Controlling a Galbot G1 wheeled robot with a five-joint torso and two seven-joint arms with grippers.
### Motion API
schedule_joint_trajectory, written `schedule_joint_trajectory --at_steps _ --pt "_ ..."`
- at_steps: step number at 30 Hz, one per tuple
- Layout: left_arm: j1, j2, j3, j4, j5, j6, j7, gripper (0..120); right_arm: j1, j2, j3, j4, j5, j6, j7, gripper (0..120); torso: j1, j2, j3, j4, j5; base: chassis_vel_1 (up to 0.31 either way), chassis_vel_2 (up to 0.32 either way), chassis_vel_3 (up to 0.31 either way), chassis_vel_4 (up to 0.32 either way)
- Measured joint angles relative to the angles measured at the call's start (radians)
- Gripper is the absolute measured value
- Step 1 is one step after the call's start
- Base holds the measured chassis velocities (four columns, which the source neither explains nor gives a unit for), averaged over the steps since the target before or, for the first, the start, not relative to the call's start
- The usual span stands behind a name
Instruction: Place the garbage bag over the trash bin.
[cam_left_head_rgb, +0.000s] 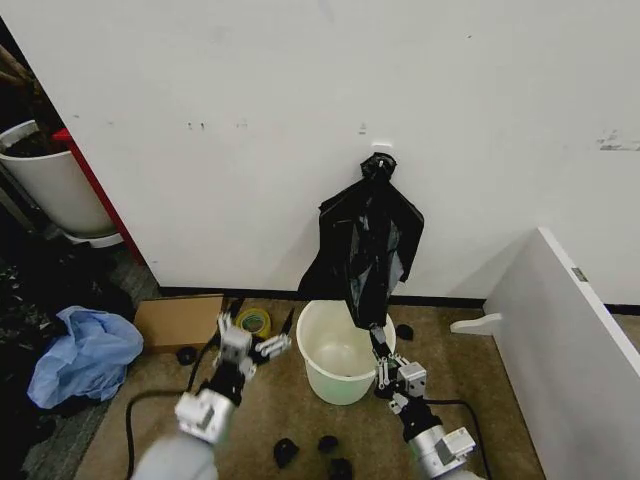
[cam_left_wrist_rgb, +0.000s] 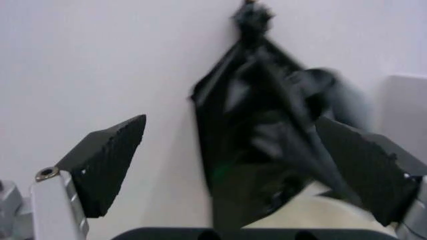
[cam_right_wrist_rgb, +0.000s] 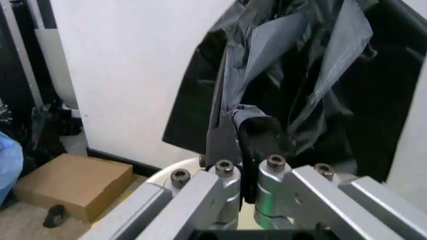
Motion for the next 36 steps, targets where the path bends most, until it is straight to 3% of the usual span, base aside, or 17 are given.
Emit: schedule_joint_trajectory --at_steps 3,4,5,6,7,13,20,26,36 --pt "-0.218 0.075 0.157 0.011 -0.125 0.078 -0.027 100 0.004 0.011 0.004 -0.007 -0.007 0.005 0.003 0 0.0 0.0 0.0 -0.0006 -0.0004 0.0 0.0 0.0 0.0" --pt "-0.227 0.076 0.162 0.012 -0.129 0.081 -0.028 100 0.004 0.011 0.004 -0.007 -0.007 0.005 0.003 0 0.0 0.0 0.0 -0.0006 -0.0004 0.0 0.0 0.0 0.0" --pt "-0.372 0.091 0.243 0.033 -0.165 0.121 -0.049 100 0.005 0.02 0.009 -0.011 -0.008 0.007 0.005 0 0.0 0.0 0.0 -0.0008 -0.0002 0.0 0.0 0.0 0.0" --pt "-0.487 0.091 0.314 0.052 -0.189 0.164 -0.073 100 0.005 0.025 0.012 -0.013 -0.009 0.008 0.007 0 0.0 0.0 0.0 -0.0006 0.0 0.0 0.0 0.0 0.0" --pt "-0.487 0.091 0.314 0.052 -0.189 0.164 -0.073 100 0.005 0.025 0.012 -0.013 -0.009 0.008 0.007 0 0.0 0.0 0.0 -0.0006 0.0 0.0 0.0 0.0 0.0" --pt "-0.884 0.02 0.605 0.129 -0.299 0.379 -0.183 98 0.005 0.043 0.024 -0.023 -0.016 0.014 0.009 0 0.0 0.0 0.0 -0.0011 0.0001 0.0 0.0 0.0 0.0" --pt "-1.029 -0.008 0.704 0.156 -0.335 0.508 -0.196 97 0.01 0.052 0.043 -0.034 -0.006 0.022 0.012 0 0.0 0.0 0.0 -0.0006 -0.0001 0.0 0.0 0.0 0.0" --pt "-1.052 -0.009 0.716 0.158 -0.37 0.616 -0.194 92 0.002 0.056 0.041 -0.027 0.079 0.023 0.015 0 0.0 0.0 0.0 -0.0005 -0.0001 0.0 0.0 0.0 0.0" --pt "-1.04 -0.021 0.75 0.202 -0.358 0.57 -0.138 86 -0.012 0.051 0.04 0.0 0.15 0.018 0.009 0 0.0 0.0 0.0 -0.0005 -0.0002 0.0 0.0 0.0 0.0"
